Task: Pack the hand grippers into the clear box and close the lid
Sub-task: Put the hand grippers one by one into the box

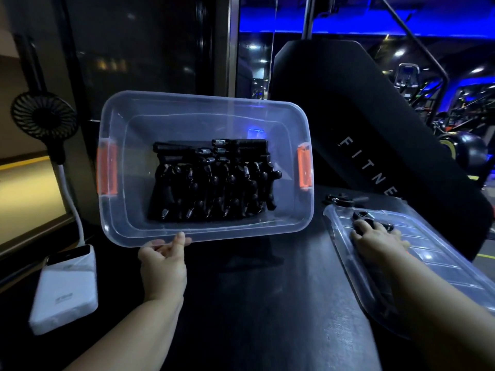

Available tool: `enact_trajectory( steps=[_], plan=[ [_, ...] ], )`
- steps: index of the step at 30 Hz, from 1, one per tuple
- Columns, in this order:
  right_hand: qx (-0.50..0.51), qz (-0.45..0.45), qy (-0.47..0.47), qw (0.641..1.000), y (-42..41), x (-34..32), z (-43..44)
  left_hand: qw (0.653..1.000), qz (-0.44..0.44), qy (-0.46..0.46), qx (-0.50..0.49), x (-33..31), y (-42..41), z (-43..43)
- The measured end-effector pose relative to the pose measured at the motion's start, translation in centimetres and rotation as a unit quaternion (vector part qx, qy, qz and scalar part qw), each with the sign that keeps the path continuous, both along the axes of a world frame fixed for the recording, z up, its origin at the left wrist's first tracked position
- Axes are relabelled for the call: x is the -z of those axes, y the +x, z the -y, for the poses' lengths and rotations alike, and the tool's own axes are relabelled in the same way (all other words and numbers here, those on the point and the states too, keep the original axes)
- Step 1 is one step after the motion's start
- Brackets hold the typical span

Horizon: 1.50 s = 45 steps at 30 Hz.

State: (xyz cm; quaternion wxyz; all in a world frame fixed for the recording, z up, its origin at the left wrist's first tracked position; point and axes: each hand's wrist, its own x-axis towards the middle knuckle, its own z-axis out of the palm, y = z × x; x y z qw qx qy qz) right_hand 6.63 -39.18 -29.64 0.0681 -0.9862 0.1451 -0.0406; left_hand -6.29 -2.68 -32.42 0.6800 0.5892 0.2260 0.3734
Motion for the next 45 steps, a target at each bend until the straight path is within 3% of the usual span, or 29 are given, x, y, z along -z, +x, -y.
enact_trajectory(
  steps=[13,24,31,37,42,45],
  plan=[
    [0.006,-0.03,-0.005,1.0,-4.4,-1.3,-0.7,1.0,-0.002,-0.001,0.005,-0.3,-0.5,0.2],
    [0.019,0.056,0.044,0.997,-9.8,-1.2,-2.9,1.0,-0.018,-0.008,0.009,-0.3,-0.6,0.0],
    [0.033,0.059,-0.015,0.998,-11.8,-0.6,-4.7,1.0,-0.026,-0.001,0.015,-0.2,-0.8,-0.1],
    [0.042,0.127,0.043,0.99,-12.1,-0.6,-3.4,1.0,-0.029,0.0,0.012,-0.2,-0.7,0.0],
    [0.01,0.085,0.145,0.986,-10.8,-0.1,-1.8,1.0,-0.027,0.006,0.01,-0.1,-0.6,-0.1],
    [-0.002,0.069,0.157,0.985,-10.4,0.0,-1.7,1.0,-0.024,0.006,0.009,-0.1,-0.5,-0.1]
  ],
)
